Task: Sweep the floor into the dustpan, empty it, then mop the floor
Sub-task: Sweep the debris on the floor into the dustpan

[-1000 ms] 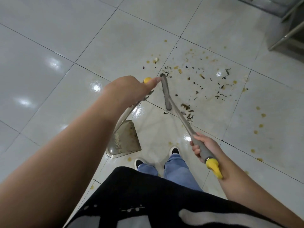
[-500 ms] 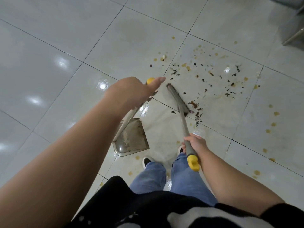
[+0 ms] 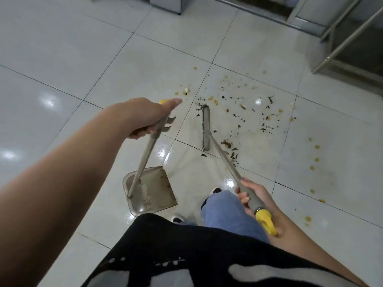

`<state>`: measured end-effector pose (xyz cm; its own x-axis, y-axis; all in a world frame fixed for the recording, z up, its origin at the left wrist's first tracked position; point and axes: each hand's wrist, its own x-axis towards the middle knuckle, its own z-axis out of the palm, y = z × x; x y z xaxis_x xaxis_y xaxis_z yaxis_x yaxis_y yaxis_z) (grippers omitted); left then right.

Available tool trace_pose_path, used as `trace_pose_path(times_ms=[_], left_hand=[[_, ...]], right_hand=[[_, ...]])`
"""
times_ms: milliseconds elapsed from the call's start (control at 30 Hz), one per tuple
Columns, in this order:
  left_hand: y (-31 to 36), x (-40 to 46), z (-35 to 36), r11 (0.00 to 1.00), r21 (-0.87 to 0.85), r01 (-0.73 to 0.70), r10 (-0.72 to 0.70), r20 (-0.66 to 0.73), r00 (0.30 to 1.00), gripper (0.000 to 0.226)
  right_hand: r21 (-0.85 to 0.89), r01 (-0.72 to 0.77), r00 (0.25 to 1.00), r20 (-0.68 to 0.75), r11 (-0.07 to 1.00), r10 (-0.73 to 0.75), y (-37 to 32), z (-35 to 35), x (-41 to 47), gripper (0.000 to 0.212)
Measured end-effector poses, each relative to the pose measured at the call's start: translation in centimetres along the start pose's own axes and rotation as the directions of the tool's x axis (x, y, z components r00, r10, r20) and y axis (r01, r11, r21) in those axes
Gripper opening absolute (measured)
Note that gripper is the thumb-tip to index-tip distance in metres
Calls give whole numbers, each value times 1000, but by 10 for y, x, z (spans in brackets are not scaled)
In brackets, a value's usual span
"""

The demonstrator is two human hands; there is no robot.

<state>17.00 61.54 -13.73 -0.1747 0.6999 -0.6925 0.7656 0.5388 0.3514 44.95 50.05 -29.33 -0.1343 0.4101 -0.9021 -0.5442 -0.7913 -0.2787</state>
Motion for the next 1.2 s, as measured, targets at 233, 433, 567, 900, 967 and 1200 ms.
trace_pose_path(times_ms=[233,433,567,900,967,1200], left_hand=[[19,39,-65,998,48,38,-39,23,999,75],[74,83,-122,994,70,88,-90,25,996,73],[98,109,-141,982,103,156,-158,7,987,70],[80,195,-193,962,239,132,-123,-54,991,80],[72,215,-202,960,272,62,-56,-30,998,79],[53,259,-236,927,349,-137,137,25,990,80]], right_hand=[[129,-41,997,69,991,32,-56,42,40,7],[147,-125,985,141,981,104,-131,102,91,13],[242,-207,961,233,948,150,-182,151,123,13],[6,-433,900,63,901,432,-209,276,192,49],[-102,-462,885,4,881,465,-208,295,198,53],[-104,-396,918,-35,912,395,-193,352,211,38]])
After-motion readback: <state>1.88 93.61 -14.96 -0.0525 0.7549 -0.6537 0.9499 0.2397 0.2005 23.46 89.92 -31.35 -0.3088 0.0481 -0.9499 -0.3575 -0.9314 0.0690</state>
